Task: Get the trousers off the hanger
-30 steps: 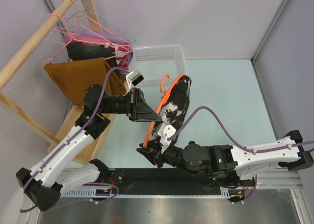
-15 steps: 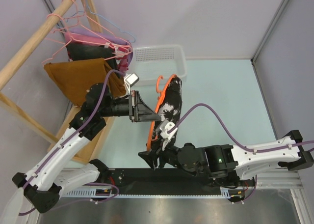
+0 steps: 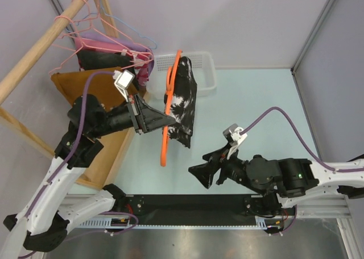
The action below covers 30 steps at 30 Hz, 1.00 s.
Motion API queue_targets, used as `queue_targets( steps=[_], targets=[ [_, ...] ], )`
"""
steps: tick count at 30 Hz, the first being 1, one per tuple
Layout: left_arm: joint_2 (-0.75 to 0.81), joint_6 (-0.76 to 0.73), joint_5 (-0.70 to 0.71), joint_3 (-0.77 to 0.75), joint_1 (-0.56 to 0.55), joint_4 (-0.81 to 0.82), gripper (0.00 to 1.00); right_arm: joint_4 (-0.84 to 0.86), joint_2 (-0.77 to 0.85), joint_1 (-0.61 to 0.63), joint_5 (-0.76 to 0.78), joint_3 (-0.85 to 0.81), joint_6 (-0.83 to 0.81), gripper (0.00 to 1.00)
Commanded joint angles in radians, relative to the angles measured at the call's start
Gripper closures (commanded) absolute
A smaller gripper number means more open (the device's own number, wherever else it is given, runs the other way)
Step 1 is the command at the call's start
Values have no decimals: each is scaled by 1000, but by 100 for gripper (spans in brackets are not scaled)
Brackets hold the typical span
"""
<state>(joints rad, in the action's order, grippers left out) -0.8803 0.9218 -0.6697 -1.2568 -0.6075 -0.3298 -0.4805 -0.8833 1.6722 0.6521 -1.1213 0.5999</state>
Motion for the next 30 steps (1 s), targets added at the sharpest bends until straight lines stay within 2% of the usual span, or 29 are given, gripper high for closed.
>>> queue_targets(
  steps=[1, 4, 9, 14, 18, 22, 30],
  targets=[
    [26, -84, 90, -176, 2, 95, 100, 0, -25, 1, 142, 21, -98, 21],
    [-5, -55, 163, -271, 2, -3, 100, 55, -77, -2, 253, 12, -233, 14],
    [-48, 55, 241, -337, 2, -77, 100, 259, -192, -40, 261, -31, -471, 11],
    [-77, 141, 311, -414, 0, -173, 100, 381, -252, -69, 238, -97, -635, 13],
    [-75, 210, 335, -426, 0, -175, 100, 548, -246, -81, 199, -58, -744, 16],
    [-72, 271, 334, -434, 2, -149, 100, 620, -247, -109, 127, -48, -765, 18],
    [-75, 321, 285, -452, 2, -126, 100, 733, -264, -123, 136, -28, -827, 21]
  ],
)
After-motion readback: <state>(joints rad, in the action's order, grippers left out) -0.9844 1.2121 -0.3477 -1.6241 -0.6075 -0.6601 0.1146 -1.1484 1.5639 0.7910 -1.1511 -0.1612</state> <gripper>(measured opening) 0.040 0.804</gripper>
